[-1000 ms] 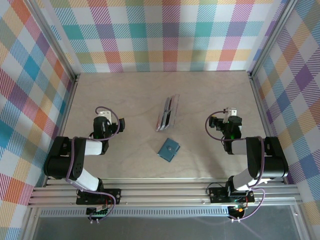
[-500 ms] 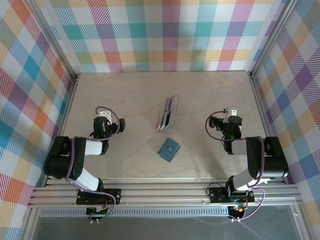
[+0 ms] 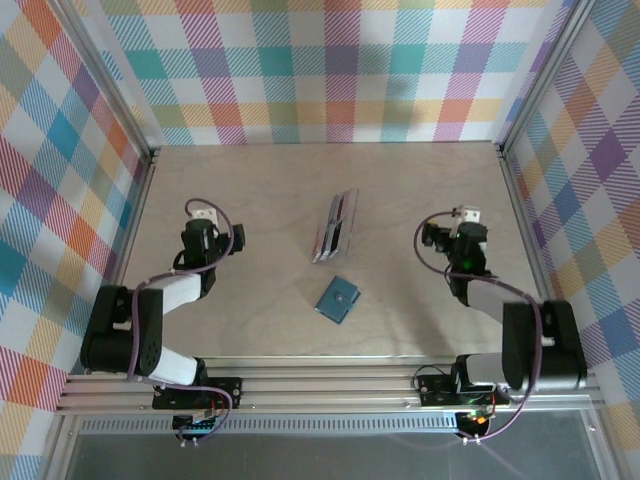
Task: Put the credit cards into the card holder
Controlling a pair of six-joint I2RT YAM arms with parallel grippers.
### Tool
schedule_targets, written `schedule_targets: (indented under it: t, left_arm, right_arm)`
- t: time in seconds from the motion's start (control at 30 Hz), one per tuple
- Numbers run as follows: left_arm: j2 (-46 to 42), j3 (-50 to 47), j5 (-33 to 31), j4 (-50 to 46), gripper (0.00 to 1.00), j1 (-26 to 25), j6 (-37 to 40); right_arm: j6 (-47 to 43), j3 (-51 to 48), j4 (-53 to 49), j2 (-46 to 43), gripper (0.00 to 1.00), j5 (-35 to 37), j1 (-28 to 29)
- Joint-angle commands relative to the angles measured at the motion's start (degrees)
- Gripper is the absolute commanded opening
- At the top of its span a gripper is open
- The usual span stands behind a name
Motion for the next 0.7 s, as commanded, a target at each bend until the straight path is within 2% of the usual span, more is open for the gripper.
schedule_targets:
  t: [0.0, 0.1, 0.2, 0.23, 0.3, 0.37, 0.47, 0.57, 0.63, 0.67]
  left_arm:
    - [-6.0, 6.4, -6.1, -16.1, 1.0, -3.5, -6.8]
    - [-12.0, 6.3, 1.0, -18.9, 1.0, -3.4, -17.8]
    - [-16.4, 3.8, 12.1, -16.4, 1.0, -3.3, -23.2]
    - [-17.3, 3.2, 15.9, -15.2, 1.0, -3.3, -23.7]
    - [-18.1, 3.5, 20.0, -16.7, 1.0, -4.2, -25.0]
    - [-18.4, 3.0, 21.1, -18.0, 0.98, -6.5, -25.7]
    - [-17.9, 0.6, 21.9, -16.8, 0.88, -11.4, -28.1]
    - [-17.2, -1.6, 23.4, -15.4, 0.78, -17.1, -29.4]
    - [-17.3, -3.6, 22.6, -13.6, 0.66, -20.7, -30.8]
    - [-17.0, -4.4, 21.8, -13.2, 0.56, -22.7, -31.6]
  right_arm:
    - [9.9, 5.2, -14.2, -9.4, 1.0, 1.3, 0.2]
    - [29.4, 3.5, -17.6, -14.2, 1.0, 1.7, 0.1]
    - [31.3, 4.2, -21.3, -16.2, 1.0, -4.0, -0.4]
    - [32.1, 5.7, -25.7, -16.7, 1.0, -4.5, -0.4]
    - [32.9, 10.0, -36.9, -17.2, 0.87, -6.0, -0.2]
    - [33.9, 12.4, -44.0, -16.8, 0.75, -8.5, 0.6]
    - [36.5, 12.2, -49.6, -16.6, 0.47, -10.9, 4.4]
    - [37.1, 9.6, -50.3, -16.9, 0.36, -10.4, 12.3]
    - [36.4, 9.2, -51.1, -15.7, 0.31, -10.2, 18.4]
    - [35.9, 9.6, -52.0, -14.4, 0.26, -10.3, 21.7]
